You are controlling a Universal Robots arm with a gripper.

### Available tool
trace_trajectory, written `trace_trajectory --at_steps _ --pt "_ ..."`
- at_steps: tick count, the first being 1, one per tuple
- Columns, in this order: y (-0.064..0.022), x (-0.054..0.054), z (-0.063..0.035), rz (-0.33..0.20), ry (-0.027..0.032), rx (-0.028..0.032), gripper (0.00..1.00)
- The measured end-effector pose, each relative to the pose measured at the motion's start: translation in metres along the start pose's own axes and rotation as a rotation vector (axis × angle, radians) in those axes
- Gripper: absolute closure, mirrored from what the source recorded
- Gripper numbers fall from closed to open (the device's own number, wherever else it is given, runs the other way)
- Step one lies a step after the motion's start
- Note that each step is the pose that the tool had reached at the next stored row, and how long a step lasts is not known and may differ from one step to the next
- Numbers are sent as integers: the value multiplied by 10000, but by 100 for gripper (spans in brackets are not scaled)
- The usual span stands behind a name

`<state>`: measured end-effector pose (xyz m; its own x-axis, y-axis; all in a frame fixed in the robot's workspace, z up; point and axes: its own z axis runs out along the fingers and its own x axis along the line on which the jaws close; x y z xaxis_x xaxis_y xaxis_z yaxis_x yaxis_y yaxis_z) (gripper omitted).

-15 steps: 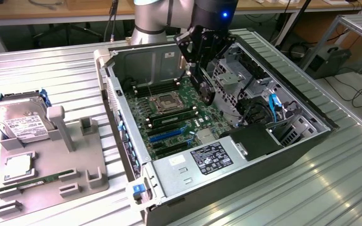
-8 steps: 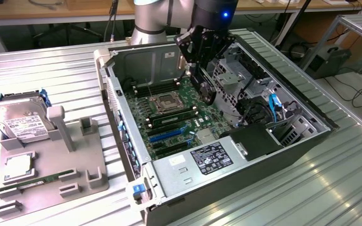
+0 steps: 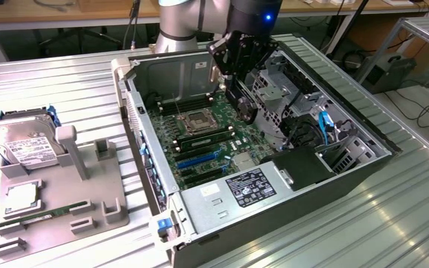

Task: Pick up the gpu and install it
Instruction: 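Insert the gpu into the slot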

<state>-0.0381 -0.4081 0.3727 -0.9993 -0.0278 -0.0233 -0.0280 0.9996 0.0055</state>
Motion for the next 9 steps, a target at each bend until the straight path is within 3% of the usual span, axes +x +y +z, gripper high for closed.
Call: trace_trajectory --at_steps 9 --pt "0 0 0 -417 2 -9 73"
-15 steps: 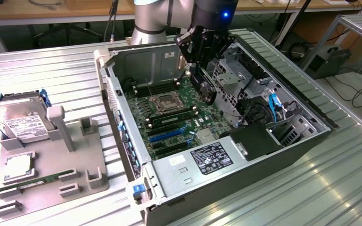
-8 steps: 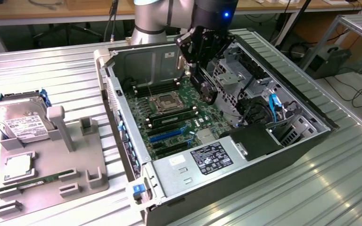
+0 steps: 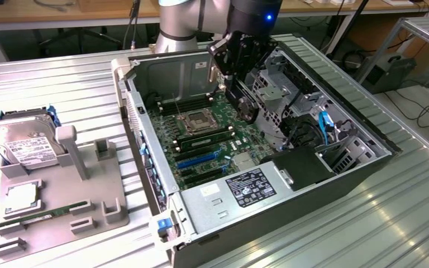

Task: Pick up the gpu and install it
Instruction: 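Insert the gpu into the slot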

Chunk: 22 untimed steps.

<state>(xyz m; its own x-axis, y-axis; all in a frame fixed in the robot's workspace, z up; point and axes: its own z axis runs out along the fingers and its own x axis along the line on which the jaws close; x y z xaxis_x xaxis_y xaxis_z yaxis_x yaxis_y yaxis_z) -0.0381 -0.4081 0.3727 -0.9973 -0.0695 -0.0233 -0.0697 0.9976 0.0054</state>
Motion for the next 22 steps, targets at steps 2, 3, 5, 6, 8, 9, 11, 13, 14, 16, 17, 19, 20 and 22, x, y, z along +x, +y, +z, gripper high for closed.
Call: trace_trajectory --at_steps 2,3,5,6,8,9,11,13,14,16,17,19,20,22 --pt "0 0 0 -59 0 -2 73" --pt "0 0 0 -105 0 -3 73" --pt "0 0 0 -194 1 -5 73" --pt "0 0 0 -225 1 -6 73" --pt "0 0 0 -294 2 -7 73" --pt "0 0 0 -331 2 -8 73" --pt "0 0 0 -422 2 -11 73" --pt "0 0 0 -533 3 -13 73" --pt "0 0 0 -585 3 -14 73" --pt "0 0 0 -682 4 -16 73" --pt "0 0 0 -726 4 -17 73" --pt "0 0 0 -810 4 -19 73" --pt "0 0 0 -849 5 -20 73" --pt "0 0 0 -936 5 -22 73"
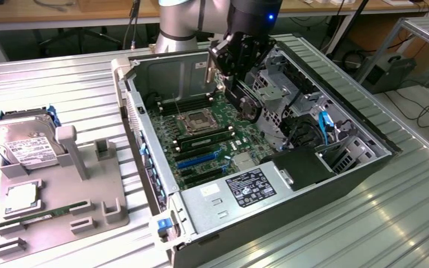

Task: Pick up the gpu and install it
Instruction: 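Insert the gpu into the slot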

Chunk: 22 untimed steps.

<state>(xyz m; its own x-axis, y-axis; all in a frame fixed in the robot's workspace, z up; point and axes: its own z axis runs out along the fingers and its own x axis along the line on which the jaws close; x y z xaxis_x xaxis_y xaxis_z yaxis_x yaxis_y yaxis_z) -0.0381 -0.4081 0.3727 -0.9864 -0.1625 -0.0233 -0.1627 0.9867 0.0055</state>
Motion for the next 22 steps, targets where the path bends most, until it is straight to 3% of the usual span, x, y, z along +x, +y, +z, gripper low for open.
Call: trace_trajectory --at_steps 22 --pt "0 0 0 -1148 6 -27 73"
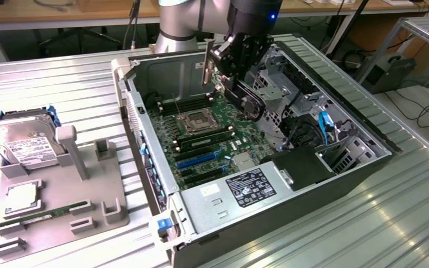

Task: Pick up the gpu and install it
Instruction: 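Insert the gpu into the slot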

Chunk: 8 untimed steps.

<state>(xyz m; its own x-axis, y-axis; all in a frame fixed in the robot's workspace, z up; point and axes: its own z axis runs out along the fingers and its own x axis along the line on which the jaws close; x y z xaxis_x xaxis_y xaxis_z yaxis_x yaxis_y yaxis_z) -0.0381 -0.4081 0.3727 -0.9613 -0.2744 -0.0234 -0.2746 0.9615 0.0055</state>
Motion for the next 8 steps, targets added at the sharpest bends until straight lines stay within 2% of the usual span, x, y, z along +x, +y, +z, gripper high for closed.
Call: trace_trajectory --at_steps 8 --pt "0 0 0 -402 3 -9 73"
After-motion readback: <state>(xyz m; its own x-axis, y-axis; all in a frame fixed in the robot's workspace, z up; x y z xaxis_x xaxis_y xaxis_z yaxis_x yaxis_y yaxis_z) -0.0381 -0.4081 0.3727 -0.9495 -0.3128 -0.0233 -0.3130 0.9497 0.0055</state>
